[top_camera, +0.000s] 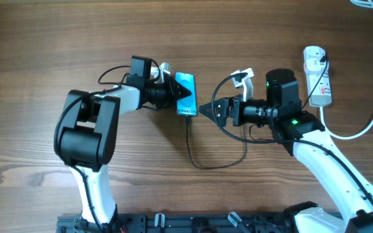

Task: Plug charger to phone and switch on socket

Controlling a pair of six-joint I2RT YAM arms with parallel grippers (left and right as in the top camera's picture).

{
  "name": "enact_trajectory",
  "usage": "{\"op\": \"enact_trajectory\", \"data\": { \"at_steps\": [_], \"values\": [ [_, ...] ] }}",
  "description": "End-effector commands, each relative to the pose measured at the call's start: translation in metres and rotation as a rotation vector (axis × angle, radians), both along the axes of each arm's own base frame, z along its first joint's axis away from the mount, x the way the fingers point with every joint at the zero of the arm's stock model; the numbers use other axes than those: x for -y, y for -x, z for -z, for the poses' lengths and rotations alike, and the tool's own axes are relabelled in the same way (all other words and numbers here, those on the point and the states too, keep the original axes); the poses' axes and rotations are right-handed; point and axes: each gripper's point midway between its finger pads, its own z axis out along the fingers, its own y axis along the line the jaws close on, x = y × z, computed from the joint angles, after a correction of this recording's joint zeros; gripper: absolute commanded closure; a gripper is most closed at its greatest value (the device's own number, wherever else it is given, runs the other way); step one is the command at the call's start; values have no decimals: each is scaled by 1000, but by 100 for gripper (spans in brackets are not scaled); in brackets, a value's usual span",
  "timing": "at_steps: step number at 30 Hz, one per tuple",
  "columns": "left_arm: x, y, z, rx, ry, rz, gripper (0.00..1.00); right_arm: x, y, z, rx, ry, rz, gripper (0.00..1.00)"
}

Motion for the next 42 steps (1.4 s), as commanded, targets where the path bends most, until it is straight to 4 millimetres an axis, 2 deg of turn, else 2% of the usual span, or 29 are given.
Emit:
{"op": "enact_trajectory", "data": {
  "at_steps": [1, 3, 4, 5, 10, 17, 20, 25, 28, 33, 38, 41, 42],
  "values": [
    [-9, -6, 12, 7, -87, -34, 60, 1, -2, -8, 45, 5, 1, 1],
    [-12, -6, 15, 1, -106, -44, 55, 1, -1, -8, 43, 6, 1, 1],
    [-14, -5, 18, -8, -121, -50, 47, 1, -1, -7, 42, 7, 0, 1],
    [-18, -3, 23, -24, -150, -63, 34, 1, -1, -7, 39, 8, 0, 0],
    [-35, 4, 40, -81, -265, -108, 23, 1, 0, -6, 39, 10, -1, 1],
    [-63, 15, 60, -149, -434, -163, 14, 1, 0, -6, 39, 10, -1, 0],
    [-75, 21, 67, -173, -510, -183, 0, 1, 0, -6, 38, 12, -2, 0],
    [-85, 27, 71, -202, -555, -193, 0, 2, 0, -5, 34, 15, 0, 0],
    [-91, 31, 70, -235, -557, -198, 0, 9, -7, 2, 28, 55, 51, 0],
    [-104, 32, 52, -288, -563, -219, 0, 44, -31, 5, 6, 116, 194, 0],
    [-116, 21, 13, -257, -550, -253, 0, 104, -66, -12, 28, 190, 395, 0],
    [-119, 15, -18, -175, -540, -254, 0, 155, -88, -25, 45, 277, 580, 0],
    [-119, 14, -25, -155, -538, -250, 0, 165, -92, -28, 49, 294, 616, 0]
  ]
}}
